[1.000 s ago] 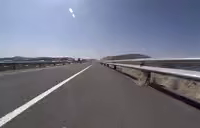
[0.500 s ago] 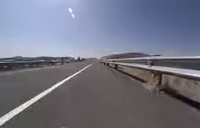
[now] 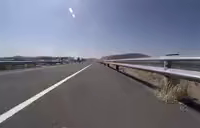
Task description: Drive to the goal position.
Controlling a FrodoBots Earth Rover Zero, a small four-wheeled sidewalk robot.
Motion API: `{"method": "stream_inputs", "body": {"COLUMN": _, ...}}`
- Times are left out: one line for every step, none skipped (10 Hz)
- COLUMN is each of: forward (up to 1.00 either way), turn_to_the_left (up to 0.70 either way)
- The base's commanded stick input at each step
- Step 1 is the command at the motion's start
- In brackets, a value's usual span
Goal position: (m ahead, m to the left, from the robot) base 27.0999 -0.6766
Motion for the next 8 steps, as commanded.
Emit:
{"method": "stream_inputs", "body": {"forward": 1.0, "turn_to_the_left": 0.0}}
{"method": "stream_inputs", "body": {"forward": 1.0, "turn_to_the_left": 0.0}}
{"method": "stream_inputs", "body": {"forward": 1.0, "turn_to_the_left": 0.0}}
{"method": "stream_inputs", "body": {"forward": 1.0, "turn_to_the_left": 0.0}}
{"method": "stream_inputs", "body": {"forward": 1.0, "turn_to_the_left": 0.0}}
{"method": "stream_inputs", "body": {"forward": 1.0, "turn_to_the_left": 0.0}}
{"method": "stream_inputs", "body": {"forward": 1.0, "turn_to_the_left": 0.0}}
{"method": "stream_inputs", "body": {"forward": 1.0, "turn_to_the_left": 0.0}}
